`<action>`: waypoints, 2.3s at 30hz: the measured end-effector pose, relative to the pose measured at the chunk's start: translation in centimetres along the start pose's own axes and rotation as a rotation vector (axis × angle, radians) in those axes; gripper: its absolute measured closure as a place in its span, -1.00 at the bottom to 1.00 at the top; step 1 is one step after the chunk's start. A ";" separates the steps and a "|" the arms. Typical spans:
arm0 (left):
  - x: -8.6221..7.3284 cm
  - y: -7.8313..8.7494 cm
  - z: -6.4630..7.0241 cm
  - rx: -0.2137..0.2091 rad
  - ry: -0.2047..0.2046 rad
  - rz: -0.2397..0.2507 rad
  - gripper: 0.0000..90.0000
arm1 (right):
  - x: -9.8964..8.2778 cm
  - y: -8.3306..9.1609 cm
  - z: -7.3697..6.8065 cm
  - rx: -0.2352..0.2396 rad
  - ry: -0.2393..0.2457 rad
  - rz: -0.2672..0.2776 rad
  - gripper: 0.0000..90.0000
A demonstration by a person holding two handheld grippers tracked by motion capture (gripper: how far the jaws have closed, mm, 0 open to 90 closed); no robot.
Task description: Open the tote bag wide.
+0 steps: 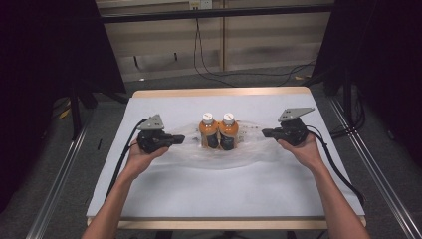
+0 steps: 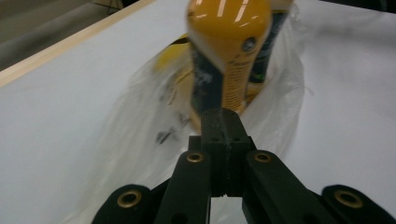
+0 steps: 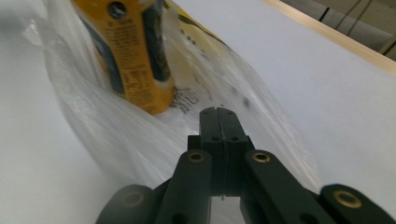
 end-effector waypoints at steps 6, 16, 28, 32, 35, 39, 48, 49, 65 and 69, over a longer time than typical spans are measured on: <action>1.1 -3.3 1.7 -0.071 -0.044 -0.042 1.00 | 0.9 -1.3 -2.2 0.042 0.046 -0.010 1.00; 3.6 -6.1 2.9 -0.096 -0.070 -0.033 1.00 | 2.1 -3.7 -2.9 0.075 0.071 -0.051 1.00; 3.3 -9.8 3.8 -0.062 -0.107 -0.149 1.00 | 3.1 -6.7 -2.2 0.049 0.062 -0.131 1.00; 2.7 -10.1 3.9 -0.073 -0.117 -0.177 1.00 | 3.5 -7.7 -1.9 0.060 0.060 -0.154 1.00; 2.2 -10.4 4.2 -0.086 -0.127 -0.197 1.00 | 3.7 -8.5 -1.9 0.065 0.057 -0.162 1.00; 1.8 -10.8 4.6 -0.090 -0.132 -0.211 1.00 | 3.9 -9.9 -1.7 0.054 0.062 -0.202 1.00; 1.1 -11.6 5.2 -0.114 -0.141 -0.242 1.00 | 4.2 -12.9 -0.4 0.062 0.001 -0.262 1.00; 1.1 -11.7 5.3 -0.108 -0.136 -0.237 1.00 | 4.3 -13.1 -0.3 0.065 0.000 -0.270 1.00; 0.9 -10.6 6.8 -0.176 -0.151 -0.244 1.00 | 5.4 -16.0 0.2 0.005 -0.059 -0.325 1.00; 0.9 -10.2 7.6 -0.197 -0.175 -0.247 1.00 | 5.8 -16.6 0.3 -0.021 -0.061 -0.316 1.00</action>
Point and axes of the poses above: each handheld gripper's, and its own axes: y roughly backward along the jaws, x roughly out of its top, z roughly to its right, the point moved 2 cm from there along -y, roughly forward along the jaws, and after that the axes turned 15 degrees about -y, right-handed, at the moved point
